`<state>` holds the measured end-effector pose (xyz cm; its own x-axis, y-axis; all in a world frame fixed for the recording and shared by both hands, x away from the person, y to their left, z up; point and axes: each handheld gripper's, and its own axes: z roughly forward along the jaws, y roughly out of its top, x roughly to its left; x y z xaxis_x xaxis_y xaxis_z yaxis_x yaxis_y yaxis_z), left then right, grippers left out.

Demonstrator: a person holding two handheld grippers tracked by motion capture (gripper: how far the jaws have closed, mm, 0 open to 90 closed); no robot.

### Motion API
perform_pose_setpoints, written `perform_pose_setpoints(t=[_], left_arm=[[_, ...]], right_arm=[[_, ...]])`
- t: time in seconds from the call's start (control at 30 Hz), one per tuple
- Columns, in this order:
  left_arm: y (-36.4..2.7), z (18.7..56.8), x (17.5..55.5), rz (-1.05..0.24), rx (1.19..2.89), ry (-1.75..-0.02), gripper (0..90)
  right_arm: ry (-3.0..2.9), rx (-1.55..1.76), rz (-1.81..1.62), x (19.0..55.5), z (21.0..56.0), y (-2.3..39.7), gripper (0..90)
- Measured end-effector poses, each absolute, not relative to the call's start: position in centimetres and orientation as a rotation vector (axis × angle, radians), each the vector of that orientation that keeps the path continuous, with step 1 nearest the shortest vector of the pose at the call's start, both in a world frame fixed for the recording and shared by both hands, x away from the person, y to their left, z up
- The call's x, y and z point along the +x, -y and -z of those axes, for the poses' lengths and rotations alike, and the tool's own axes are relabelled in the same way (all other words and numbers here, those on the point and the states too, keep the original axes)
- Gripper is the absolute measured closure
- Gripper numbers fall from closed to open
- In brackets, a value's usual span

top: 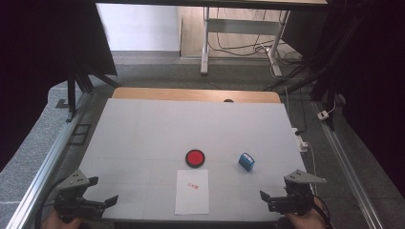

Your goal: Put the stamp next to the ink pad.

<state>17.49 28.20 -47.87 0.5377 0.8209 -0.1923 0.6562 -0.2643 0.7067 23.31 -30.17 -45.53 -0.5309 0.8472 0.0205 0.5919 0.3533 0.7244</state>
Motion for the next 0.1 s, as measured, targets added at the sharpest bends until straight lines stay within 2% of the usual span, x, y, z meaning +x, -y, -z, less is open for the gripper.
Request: perform_pose_setpoints(t=[0.1], left_arm=[[-28.14, 47.81, 17.6, -0.27, 2.006, -1.191, 0.0]], right_arm=[[-2.266, 1.268, -0.981, 23.37, 45.59, 30.21, 0.0]])
